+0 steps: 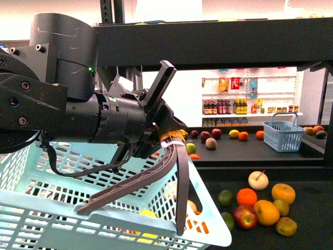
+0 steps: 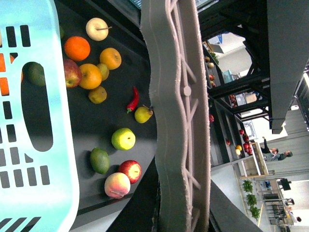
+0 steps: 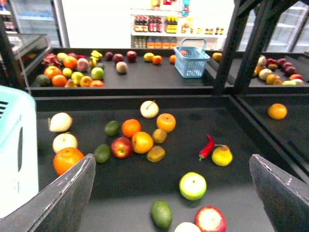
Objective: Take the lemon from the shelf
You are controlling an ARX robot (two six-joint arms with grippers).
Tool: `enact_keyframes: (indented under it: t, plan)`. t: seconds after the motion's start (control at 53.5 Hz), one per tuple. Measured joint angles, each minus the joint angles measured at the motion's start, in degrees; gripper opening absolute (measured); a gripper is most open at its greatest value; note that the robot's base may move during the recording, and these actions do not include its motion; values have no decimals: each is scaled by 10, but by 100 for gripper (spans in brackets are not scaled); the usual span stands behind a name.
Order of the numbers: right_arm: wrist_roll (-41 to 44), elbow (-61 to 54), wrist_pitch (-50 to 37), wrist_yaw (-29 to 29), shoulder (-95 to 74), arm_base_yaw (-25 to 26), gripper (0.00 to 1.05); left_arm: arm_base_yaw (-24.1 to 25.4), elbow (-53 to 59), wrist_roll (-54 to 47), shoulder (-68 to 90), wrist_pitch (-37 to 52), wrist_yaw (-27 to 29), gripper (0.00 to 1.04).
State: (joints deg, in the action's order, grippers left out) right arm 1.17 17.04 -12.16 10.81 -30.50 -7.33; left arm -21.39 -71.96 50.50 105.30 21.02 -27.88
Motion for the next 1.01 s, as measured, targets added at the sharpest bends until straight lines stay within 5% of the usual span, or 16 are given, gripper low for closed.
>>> enact_keyframes:
  t: [0.112, 0.205, 0.224, 0.822, 1.009]
  plan:
    - [-3, -73, 76, -34, 125, -5, 62, 0, 0, 0, 0, 0, 0, 10]
    - [-3, -102, 131, -101, 228, 57, 44, 0, 0, 0, 0, 0, 2, 10]
    - [-7, -119, 130, -107, 257, 71, 2, 0, 0, 0, 0, 0, 1, 10]
    - [-7, -162, 123, -108, 301, 73, 3, 0, 0, 0, 0, 0, 0, 10]
    - [-7, -162, 123, -108, 301, 73, 35, 0, 0, 0, 0, 0, 0, 10]
